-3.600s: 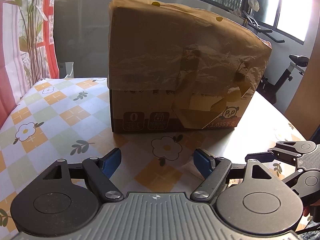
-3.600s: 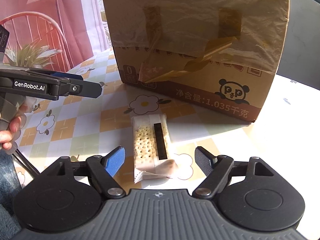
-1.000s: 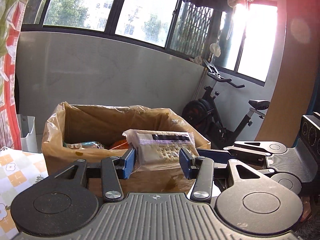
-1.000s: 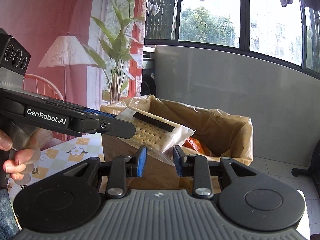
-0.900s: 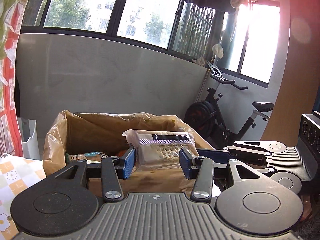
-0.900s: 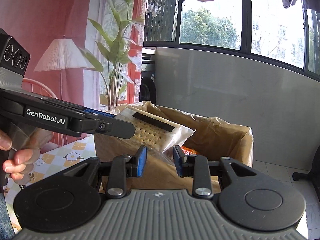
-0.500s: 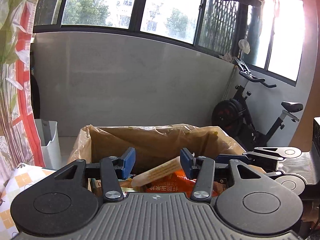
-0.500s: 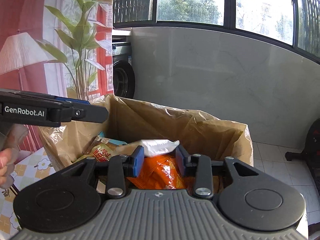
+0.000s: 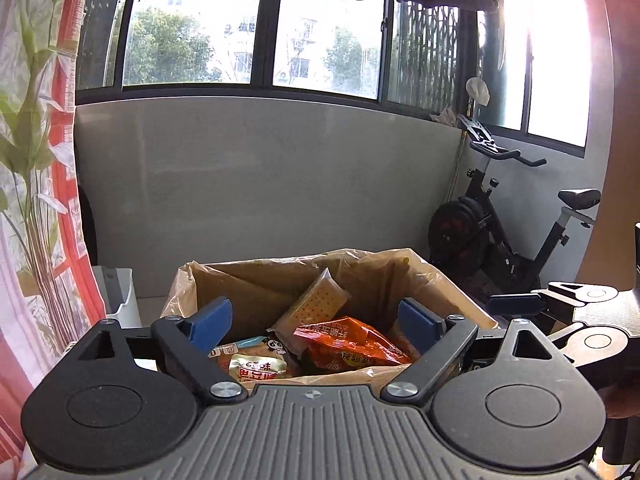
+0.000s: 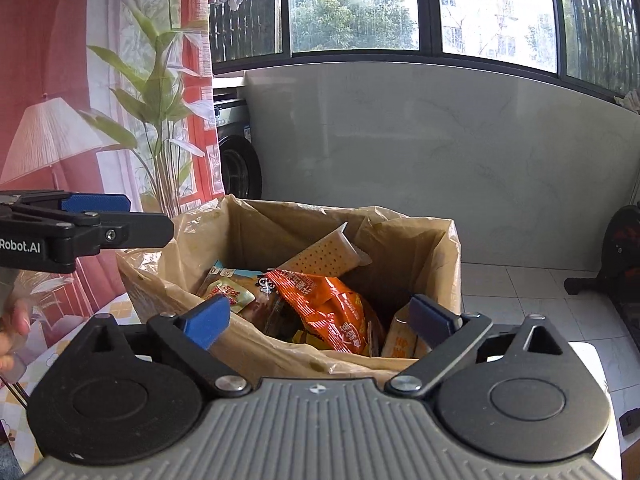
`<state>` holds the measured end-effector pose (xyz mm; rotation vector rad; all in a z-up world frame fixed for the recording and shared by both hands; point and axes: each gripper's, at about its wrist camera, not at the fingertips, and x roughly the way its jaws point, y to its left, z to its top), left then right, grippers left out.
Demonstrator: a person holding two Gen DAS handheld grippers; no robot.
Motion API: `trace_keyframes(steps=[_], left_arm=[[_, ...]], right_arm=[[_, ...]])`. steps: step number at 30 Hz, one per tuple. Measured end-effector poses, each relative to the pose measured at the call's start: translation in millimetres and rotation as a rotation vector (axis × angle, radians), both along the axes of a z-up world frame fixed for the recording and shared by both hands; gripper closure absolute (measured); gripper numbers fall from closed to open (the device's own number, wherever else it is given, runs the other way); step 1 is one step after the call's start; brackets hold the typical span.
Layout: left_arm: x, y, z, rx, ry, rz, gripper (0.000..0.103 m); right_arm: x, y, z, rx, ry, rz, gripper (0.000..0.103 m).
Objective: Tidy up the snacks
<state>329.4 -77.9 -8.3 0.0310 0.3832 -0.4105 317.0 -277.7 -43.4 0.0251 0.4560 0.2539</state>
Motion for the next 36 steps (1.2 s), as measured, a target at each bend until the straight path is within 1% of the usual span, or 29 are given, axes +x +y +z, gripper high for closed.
trace_keyframes(steps=[2,6,10,16,20,26,31,36], left_arm=[[-10.1,0.1,2.9,-0.004,-0.004,0.019,0.010],[-30.9,2.1,8.7,-0.015,-0.027,0.034,0.010],[-51.9,7.7,11.5,-0.030,-0.048,0.055,0.010],[-89.4,19.5,10.0,-0.060,-0.055,0.088,0.010],[-113.3,25.8,6.6,-0.057,-0.059,0.123,0.010],[-146.2,29.8,4.9,-0.027,-0.076,0.163,0.010],[-163.9,30.7,9.3,-0.016,-0.083,0.180,0.010],[-176.8,31.8,11.5,0.003,-0.077,0.192,0.010]], right_arm=[[-10.2,-0.2,0.3,0.009,-0.001,-0.031,0.002],[-27.0,3.1,2.3,0.036,0.015,-0.042,0.002],[-47.0,5.4,6.8,0.031,-0.001,-0.070,0.002],[-82.8,5.8,7.7,0.042,-0.010,-0.082,0.002],[-105.5,9.5,6.5,0.053,-0.008,-0.094,0.002],[-142.5,14.0,9.1,0.060,-0.047,-0.109,0.002],[-166.5,14.7,13.6,0.054,-0.052,-0.123,0.002],[-180.8,11.5,17.5,0.073,-0.052,-0.143,0.001]])
